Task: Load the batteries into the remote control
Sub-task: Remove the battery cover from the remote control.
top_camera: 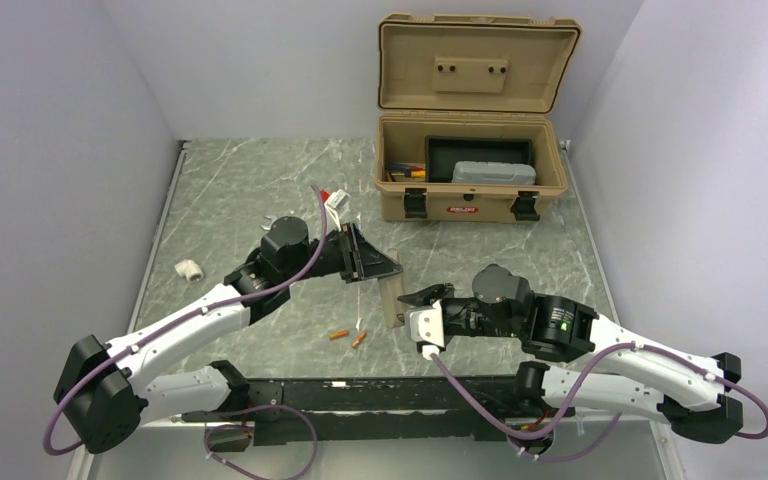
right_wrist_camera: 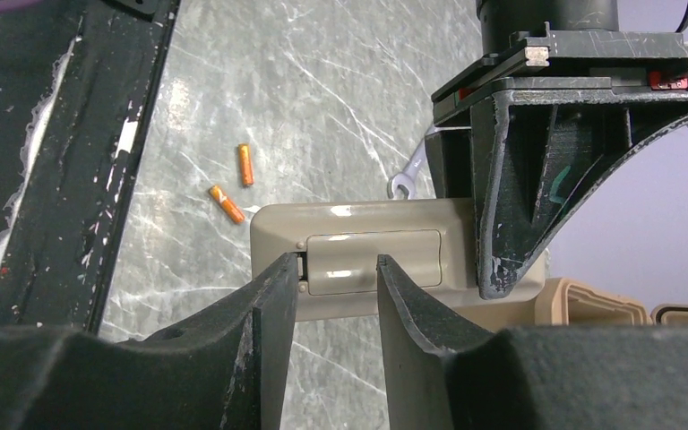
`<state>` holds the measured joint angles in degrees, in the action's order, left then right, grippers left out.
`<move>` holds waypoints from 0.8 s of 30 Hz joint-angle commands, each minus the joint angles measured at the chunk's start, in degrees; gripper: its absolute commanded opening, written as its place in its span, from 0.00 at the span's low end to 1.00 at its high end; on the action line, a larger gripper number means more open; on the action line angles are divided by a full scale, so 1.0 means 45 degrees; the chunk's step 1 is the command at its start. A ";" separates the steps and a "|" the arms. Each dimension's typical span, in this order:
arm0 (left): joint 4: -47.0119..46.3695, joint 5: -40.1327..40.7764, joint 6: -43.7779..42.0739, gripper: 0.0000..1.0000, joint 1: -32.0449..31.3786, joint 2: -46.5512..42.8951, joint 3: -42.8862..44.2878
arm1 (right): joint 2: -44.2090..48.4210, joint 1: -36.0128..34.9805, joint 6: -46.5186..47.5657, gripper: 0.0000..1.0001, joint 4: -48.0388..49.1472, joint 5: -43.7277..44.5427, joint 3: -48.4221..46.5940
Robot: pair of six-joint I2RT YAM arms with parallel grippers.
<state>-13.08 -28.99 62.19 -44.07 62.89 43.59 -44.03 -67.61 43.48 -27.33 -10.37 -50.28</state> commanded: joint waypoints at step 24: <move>-0.0596 -0.0779 0.0100 0.00 -0.0359 0.0485 -0.0215 | 0.0478 0.0079 0.0671 0.37 0.1327 0.1641 -0.0894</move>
<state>-15.62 -28.14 62.46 -44.07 64.75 43.33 -42.83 -67.77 43.97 -27.46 -8.51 -50.63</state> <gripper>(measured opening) 0.314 0.381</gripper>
